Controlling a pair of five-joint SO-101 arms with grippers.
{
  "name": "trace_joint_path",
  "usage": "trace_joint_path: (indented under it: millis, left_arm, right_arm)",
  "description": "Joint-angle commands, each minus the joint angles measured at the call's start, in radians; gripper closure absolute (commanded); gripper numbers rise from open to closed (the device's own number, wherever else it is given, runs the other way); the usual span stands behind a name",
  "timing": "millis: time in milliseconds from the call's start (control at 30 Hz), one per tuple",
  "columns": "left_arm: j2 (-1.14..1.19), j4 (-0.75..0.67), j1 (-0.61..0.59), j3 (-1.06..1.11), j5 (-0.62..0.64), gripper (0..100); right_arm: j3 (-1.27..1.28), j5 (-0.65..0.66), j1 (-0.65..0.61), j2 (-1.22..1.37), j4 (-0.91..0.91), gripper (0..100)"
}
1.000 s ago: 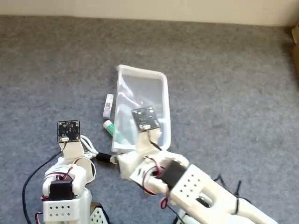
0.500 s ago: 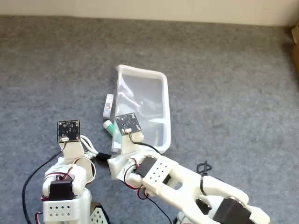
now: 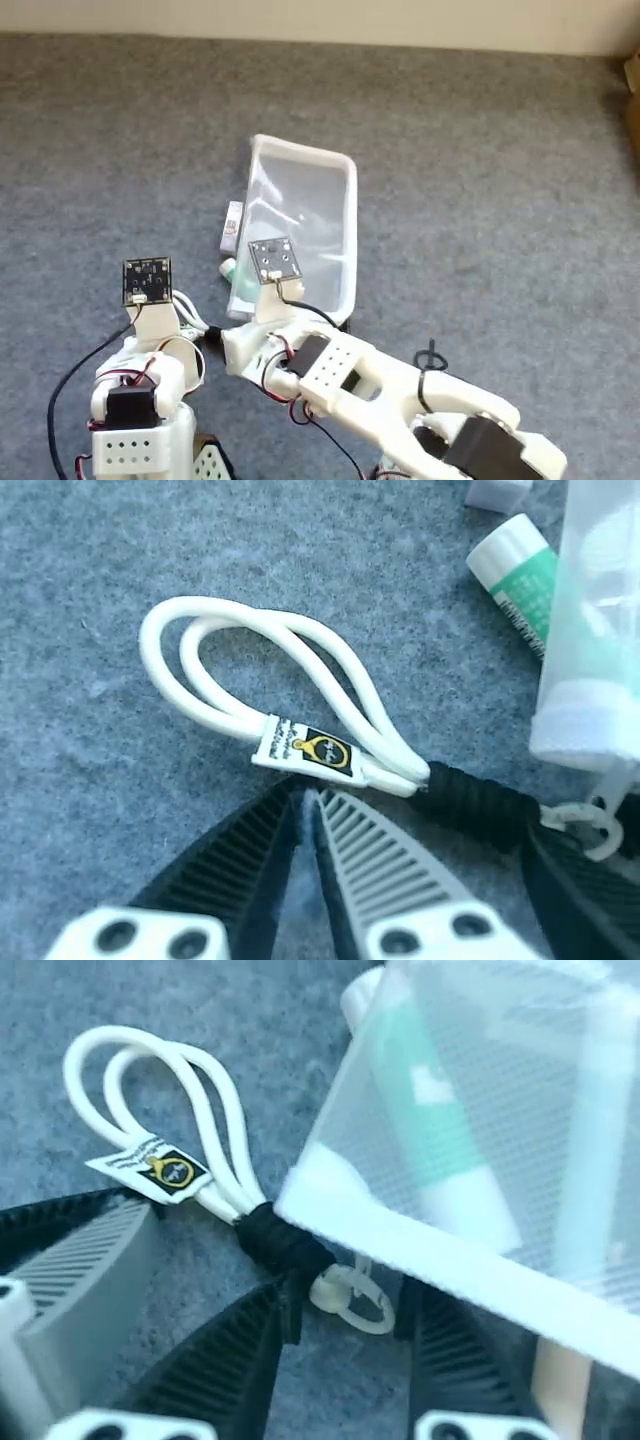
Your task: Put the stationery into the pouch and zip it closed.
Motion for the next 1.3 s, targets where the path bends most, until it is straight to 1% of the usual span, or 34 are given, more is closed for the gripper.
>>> trace_joint_path:
  millis: [0, 133, 267, 367, 433, 533, 667, 900, 1033, 1100, 1267]
  left_arm:
    - [-0.007, 0.002, 0.01, 0.018, 0.011, 99]
    - [-0.007, 0.002, 0.01, 0.018, 0.011, 99]
    - [-0.007, 0.002, 0.01, 0.018, 0.011, 99]
    - [-0.007, 0.002, 0.01, 0.018, 0.011, 99]
    - [-0.007, 0.002, 0.01, 0.018, 0.011, 99]
    - [-0.007, 0.002, 0.01, 0.018, 0.011, 99]
    - [-0.007, 0.002, 0.01, 0.018, 0.011, 99]
    - [-0.007, 0.002, 0.01, 0.018, 0.011, 99]
    - [-0.007, 0.002, 0.01, 0.018, 0.011, 99]
    - [-0.007, 0.002, 0.01, 0.018, 0.011, 99]
    - [-0.007, 0.002, 0.01, 0.018, 0.011, 99]
  right_arm:
    - [-0.091, -0.009, -0.004, 0.053, -0.022, 85.1]
    - [-0.133, -0.009, -0.002, 0.119, -0.021, 85.7]
    - [-0.133, -0.009, -0.002, 0.107, -0.018, 85.9]
    - [-0.127, -0.003, 0.002, 0.079, -0.016, 93.0]
    - [-0.127, 0.058, 0.024, 0.048, -0.016, 99.3]
    - [-0.117, 0.147, 0.065, -0.013, -0.008, 99.4]
    - [-0.09, 0.189, 0.122, -0.116, 0.119, 99.5]
    - [-0.088, 0.347, 0.203, -0.291, 0.295, 99.5]
    - [-0.091, 0.431, 0.259, -0.38, 0.444, 99.5]
    - [-0.096, 0.485, 0.289, -0.417, 0.519, 99.5]
    - [-0.122, 0.592, 0.341, -0.42, 0.616, 99.5]
